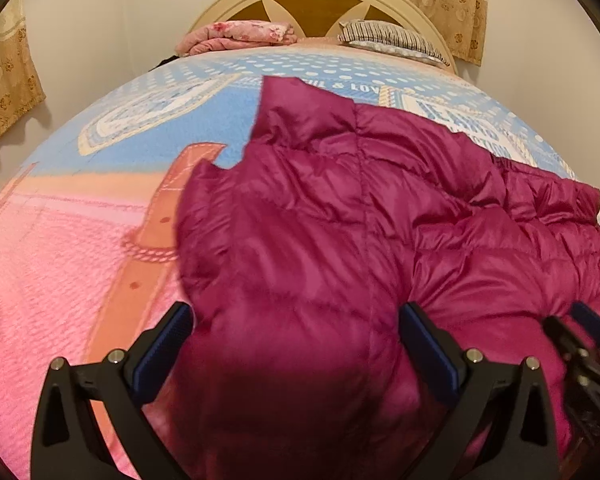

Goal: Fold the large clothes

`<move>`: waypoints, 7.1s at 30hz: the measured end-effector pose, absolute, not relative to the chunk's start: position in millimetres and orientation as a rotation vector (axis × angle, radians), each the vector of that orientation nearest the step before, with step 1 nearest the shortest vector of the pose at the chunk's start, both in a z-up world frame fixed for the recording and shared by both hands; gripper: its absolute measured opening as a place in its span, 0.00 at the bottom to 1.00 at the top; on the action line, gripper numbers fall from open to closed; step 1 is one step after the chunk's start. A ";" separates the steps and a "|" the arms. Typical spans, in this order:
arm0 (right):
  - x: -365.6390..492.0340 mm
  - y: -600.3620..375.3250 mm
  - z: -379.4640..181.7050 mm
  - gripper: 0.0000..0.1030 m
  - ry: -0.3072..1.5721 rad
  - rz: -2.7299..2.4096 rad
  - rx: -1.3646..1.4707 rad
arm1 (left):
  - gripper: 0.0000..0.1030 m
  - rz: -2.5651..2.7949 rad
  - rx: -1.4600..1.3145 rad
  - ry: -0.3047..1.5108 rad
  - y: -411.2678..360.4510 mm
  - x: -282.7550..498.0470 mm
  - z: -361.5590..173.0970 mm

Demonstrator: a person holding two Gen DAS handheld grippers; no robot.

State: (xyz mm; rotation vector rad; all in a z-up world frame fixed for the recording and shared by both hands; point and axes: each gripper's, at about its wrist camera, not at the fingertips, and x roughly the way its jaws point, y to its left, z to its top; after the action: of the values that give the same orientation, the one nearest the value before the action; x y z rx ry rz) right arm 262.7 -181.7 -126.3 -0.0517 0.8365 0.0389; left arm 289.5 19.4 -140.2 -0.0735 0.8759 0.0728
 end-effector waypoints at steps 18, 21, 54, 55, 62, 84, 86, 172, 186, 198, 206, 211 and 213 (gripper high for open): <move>258.6 -179.2 -131.5 0.59 0.820 0.029 -0.091 | 0.81 -0.110 -0.341 0.863 59.8 231.9 -137.8; 257.0 -180.7 -131.4 0.60 0.817 0.030 -0.083 | 0.71 -0.128 -0.377 0.898 55.7 243.4 -145.9; 209.5 -221.4 -112.7 0.62 0.842 0.234 0.030 | 0.11 -0.467 -0.145 0.563 -75.4 210.0 1.1; 207.0 -228.2 -109.5 0.62 0.838 0.243 0.055 | 0.11 -0.477 -0.133 0.560 -83.1 211.1 2.8; 194.6 -285.7 -74.1 0.63 0.762 0.147 0.127 | 0.11 -0.551 -0.045 0.533 -133.8 217.6 -8.5; 312.8 -334.3 -26.3 0.25 0.842 0.315 0.214 | 0.26 -0.600 0.244 0.535 -202.1 199.9 -66.2; 307.9 -341.9 -30.2 0.19 0.836 0.289 0.225 | 0.63 -0.594 0.234 0.508 -191.9 187.0 -54.5; 328.8 -375.6 -109.5 0.39 0.726 -0.262 0.232 | 1.00 -0.027 0.032 0.859 -187.7 402.1 -114.6; 335.0 -377.5 -118.2 0.39 0.772 -0.261 0.247 | 1.00 -0.074 -0.033 0.926 -184.4 411.9 -127.5; 340.4 -374.5 -121.9 0.40 0.796 -0.265 0.237 | 1.00 -0.081 -0.051 0.942 -184.6 413.4 -131.6; 342.5 -375.1 -123.5 0.40 0.809 -0.263 0.240 | 1.00 -0.076 -0.040 0.941 -186.1 413.7 -131.6; 344.3 -376.4 -125.1 0.40 0.814 -0.255 0.250 | 1.00 -0.079 -0.046 0.943 -186.5 413.7 -132.6; 344.7 -377.0 -125.9 0.41 0.815 -0.253 0.254 | 1.00 -0.081 -0.050 0.946 -186.0 413.8 -133.2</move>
State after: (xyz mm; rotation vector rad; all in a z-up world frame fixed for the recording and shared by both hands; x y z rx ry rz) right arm 344.7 -377.0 -125.9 0.2545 0.8152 -0.2526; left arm 413.8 -186.0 -133.2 -0.0502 0.9457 -0.0810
